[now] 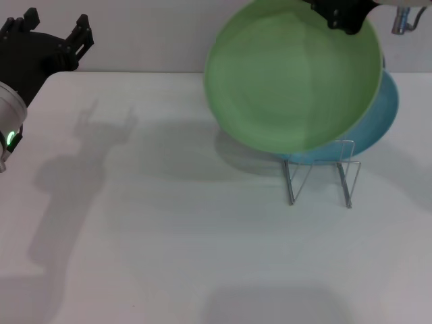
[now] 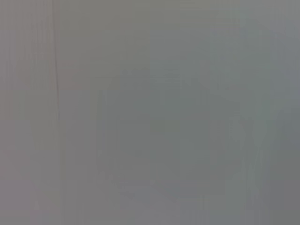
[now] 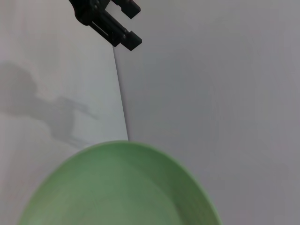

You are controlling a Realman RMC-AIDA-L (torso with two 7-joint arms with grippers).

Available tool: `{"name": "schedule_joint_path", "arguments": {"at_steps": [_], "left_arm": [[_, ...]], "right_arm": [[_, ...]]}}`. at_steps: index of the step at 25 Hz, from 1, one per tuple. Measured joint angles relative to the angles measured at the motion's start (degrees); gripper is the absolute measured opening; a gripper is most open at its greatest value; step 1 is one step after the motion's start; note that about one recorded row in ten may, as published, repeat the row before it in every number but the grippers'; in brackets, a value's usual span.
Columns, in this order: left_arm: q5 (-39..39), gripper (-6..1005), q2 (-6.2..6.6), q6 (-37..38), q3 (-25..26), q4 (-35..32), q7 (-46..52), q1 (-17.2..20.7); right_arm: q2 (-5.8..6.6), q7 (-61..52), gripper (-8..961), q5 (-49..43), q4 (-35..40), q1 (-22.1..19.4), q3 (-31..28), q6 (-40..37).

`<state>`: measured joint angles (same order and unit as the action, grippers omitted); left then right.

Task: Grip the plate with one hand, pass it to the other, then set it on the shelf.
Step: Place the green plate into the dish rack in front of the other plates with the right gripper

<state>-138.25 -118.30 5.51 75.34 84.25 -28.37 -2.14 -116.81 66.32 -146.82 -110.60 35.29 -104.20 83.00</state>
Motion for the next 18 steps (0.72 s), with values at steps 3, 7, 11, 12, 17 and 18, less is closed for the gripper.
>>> {"name": "schedule_joint_path", "arguments": {"at_steps": [3,7,11,12,17,18], "left_arm": [[0.0,768,-0.01,0.64,-0.48,-1.81,-0.06,-1.05],[-0.02,768,0.01,3.56,-2.08,-3.57,-0.2,-1.62],[-0.05,768,0.09,9.3,-4.83,-6.46,-0.19,-2.17],[-0.05,768,0.08,10.04,-5.21,-6.88,-0.15,-2.26],[-0.08,768,0.02,11.47,-6.23,-7.59,0.15,-2.41],[-0.09,768,0.02,11.76,-6.35,-7.74,0.26,-2.42]], "right_arm": [[-0.52,1.46,30,-0.08,-0.81,-1.88,-0.34,-0.84],[-1.71,3.92,30,-0.9,-2.27,-4.32,-0.2,-1.84],[-2.02,6.54,30,-1.44,-3.33,-7.92,1.62,-5.04],[-2.02,6.54,30,-1.44,-3.33,-7.92,1.62,-5.04],[-2.03,8.58,29,-1.57,-3.31,-9.19,2.04,-5.9],[-2.06,8.84,29,-1.57,-3.32,-9.37,2.06,-6.07]]}}
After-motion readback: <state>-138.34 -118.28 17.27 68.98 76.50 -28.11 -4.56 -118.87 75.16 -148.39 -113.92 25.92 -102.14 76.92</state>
